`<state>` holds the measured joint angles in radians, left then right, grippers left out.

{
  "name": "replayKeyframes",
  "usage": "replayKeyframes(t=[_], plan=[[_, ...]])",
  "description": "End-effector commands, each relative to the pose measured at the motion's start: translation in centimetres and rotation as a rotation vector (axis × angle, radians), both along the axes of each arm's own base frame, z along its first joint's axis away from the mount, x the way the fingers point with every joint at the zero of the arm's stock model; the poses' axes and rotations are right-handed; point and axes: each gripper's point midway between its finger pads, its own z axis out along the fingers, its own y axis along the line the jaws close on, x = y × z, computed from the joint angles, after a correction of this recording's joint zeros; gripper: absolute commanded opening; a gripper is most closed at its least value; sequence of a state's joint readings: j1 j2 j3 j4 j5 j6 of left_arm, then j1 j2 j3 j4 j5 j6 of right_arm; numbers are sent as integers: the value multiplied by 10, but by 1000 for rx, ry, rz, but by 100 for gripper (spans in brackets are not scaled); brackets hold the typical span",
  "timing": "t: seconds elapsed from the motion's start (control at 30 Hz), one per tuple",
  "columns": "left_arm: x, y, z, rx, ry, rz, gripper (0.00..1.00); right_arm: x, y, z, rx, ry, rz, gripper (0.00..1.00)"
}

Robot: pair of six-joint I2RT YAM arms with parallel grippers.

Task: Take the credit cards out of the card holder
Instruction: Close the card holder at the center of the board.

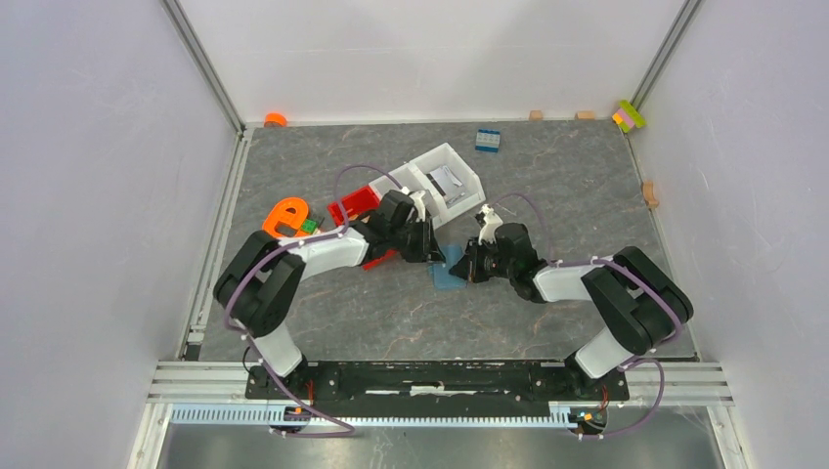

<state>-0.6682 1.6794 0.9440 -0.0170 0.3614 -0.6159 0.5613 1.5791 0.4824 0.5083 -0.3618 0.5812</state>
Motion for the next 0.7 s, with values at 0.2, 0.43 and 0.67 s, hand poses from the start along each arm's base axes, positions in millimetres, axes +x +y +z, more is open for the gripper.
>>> replayKeyframes(t=[0.2, 0.43, 0.67], plan=[[14, 0, -34, 141, 37, -29, 2, 15, -10, 38, -7, -167, -53, 1], [12, 0, -43, 171, 82, -45, 2, 21, -18, 33, -53, -177, -94, 0], [15, 4, -41, 191, 65, -28, 2, 23, -15, -4, -129, -45, -80, 0]])
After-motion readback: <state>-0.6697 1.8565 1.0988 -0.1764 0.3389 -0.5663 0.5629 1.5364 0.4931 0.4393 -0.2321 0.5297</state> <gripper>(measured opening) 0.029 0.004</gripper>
